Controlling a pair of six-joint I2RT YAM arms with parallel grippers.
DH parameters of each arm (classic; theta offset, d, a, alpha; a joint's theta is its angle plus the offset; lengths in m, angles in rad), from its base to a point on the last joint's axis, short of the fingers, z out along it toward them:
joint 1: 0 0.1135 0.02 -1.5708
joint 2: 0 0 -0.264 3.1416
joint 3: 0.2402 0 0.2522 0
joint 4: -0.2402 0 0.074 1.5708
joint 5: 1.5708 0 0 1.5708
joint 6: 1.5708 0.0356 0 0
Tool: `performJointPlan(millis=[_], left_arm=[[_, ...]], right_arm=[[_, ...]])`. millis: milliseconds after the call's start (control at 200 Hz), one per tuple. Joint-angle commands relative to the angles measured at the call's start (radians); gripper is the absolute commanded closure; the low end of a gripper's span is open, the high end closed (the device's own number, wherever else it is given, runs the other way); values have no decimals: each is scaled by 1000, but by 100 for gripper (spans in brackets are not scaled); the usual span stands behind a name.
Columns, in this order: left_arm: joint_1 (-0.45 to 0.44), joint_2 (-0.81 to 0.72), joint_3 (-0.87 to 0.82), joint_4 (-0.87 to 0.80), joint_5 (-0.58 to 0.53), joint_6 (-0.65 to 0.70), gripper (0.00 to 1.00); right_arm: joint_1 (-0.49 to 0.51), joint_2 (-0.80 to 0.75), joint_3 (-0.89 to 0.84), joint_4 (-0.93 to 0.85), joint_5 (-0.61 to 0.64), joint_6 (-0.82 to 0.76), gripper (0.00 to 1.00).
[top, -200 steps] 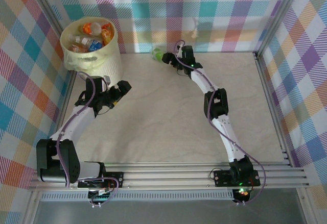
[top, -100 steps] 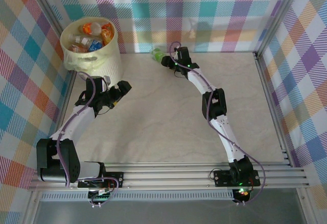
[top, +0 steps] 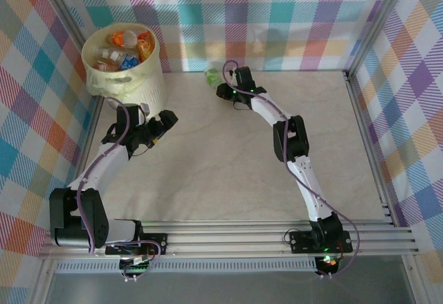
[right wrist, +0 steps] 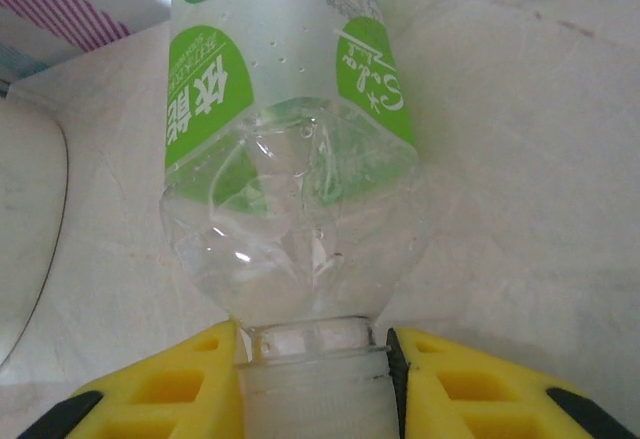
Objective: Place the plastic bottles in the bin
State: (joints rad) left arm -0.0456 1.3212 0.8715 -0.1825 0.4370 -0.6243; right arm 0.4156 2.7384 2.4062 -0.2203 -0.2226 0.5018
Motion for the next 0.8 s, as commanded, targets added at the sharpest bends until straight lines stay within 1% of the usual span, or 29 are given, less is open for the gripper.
performJointPlan(millis=[0,105,215,440,570,665,795], left_arm=[[-4,-30,-28,28,40,-10,0],[-4,-52,-53,76,81,-39,0],[-4,-81,-87,146,135,-77,0],[-8,-116,-159,327,204,-211,0],[-18,-125,-190,418,210,-271,0],[-32,-136,-216,481,202,-305,0],[-62,-148,-226,516,171,-321,0]], right_arm=[[-1,-121,-101,68,-41,-53,74],[-1,-241,-268,149,-93,-72,77],[-1,-397,-520,280,-145,-63,79],[11,-701,-953,444,-284,-11,80],[42,-848,-1109,418,-358,-34,80],[73,-940,-1183,376,-379,-57,80],[130,-1005,-1256,423,-430,-10,80]])
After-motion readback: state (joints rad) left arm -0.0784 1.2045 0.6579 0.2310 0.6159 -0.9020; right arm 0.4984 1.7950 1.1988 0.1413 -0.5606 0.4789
